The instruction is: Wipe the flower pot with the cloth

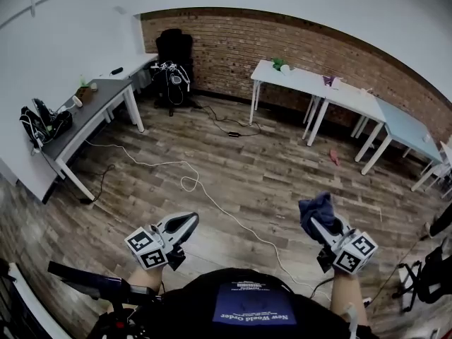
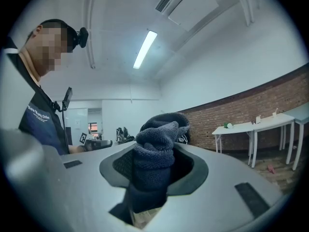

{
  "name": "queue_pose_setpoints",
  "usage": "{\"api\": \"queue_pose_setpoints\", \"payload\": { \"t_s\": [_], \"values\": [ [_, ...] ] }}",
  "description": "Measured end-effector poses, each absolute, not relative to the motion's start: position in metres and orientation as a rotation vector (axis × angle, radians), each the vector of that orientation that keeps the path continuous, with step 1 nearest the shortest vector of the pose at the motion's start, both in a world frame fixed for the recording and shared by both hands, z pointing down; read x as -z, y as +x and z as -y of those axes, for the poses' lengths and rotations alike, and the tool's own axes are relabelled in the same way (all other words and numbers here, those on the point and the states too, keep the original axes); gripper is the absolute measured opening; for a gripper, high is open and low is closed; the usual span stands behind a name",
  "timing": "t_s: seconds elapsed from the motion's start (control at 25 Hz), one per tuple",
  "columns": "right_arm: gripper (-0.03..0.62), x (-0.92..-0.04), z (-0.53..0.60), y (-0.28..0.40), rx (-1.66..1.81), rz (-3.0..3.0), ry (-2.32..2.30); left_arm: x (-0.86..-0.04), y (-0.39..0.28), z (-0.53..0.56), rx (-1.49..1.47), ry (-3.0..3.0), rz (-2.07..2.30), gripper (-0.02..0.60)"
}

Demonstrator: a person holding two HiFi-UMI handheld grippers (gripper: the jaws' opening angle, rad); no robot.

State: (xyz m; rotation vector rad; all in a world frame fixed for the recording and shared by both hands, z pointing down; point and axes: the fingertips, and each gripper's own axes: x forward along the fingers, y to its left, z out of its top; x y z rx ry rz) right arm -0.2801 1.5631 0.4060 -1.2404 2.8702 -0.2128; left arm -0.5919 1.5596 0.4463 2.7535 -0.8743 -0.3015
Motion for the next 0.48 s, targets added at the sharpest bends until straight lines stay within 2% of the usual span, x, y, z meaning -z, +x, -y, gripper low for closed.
{"api": "queue_pose_setpoints", "payload": {
  "t_s": [0.28, 0.48],
  "values": [
    [0.133, -0.381, -1.416, -0.229, 0.129, -2.972, -1.038, -0.416, -0.521, -1.447, 0.347, 2.753, 1.001, 0.002],
    [0.133, -0.380, -1.329, -0.203, 0.140, -2.983, -0.971, -0.422, -0.469, -1.377, 0.309, 2.743, 0.967, 0.002]
  ]
}}
